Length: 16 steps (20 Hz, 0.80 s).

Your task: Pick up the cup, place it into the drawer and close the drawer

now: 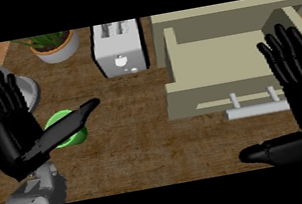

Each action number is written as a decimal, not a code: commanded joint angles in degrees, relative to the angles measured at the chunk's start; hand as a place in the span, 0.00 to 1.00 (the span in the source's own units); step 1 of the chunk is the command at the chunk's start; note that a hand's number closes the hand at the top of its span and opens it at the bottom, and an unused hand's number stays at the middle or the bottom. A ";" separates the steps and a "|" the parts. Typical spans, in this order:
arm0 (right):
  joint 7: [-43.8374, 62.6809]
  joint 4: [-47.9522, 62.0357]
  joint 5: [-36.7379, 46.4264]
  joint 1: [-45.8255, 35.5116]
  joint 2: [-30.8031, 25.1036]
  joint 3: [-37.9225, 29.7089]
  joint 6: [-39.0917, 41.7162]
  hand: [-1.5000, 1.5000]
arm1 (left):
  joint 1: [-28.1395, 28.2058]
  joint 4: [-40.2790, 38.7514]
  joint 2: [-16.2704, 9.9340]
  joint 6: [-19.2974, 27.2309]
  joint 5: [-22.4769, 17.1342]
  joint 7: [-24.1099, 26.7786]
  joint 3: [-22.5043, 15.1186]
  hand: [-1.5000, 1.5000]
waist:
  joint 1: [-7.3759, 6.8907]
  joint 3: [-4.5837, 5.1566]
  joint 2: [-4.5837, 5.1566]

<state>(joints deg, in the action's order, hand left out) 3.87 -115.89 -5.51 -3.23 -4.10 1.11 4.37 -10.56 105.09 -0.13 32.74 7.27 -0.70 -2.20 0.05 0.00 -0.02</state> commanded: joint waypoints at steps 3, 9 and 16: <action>-1.57 -0.82 0.52 2.27 0.59 0.88 1.34 0.00 | -2.78 -5.02 0.10 2.17 -0.94 0.82 0.38 0.00 | 0.07 -0.01 0.00; 0.60 1.43 -1.98 -4.10 -0.86 -3.67 0.88 0.00 | -0.82 -7.37 -0.90 1.10 -4.62 4.78 2.97 0.00 | -0.07 0.00 0.03; 4.09 -2.58 -0.61 -2.15 -0.08 -1.46 -0.05 0.00 | 4.93 -5.16 0.00 3.33 -2.98 2.25 0.82 0.00 | -0.10 0.00 -0.02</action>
<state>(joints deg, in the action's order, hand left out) 5.97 -117.15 -6.64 -4.49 -4.45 -1.11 4.94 -8.26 99.13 -0.34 35.69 3.56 2.30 -1.32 0.03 0.00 -0.02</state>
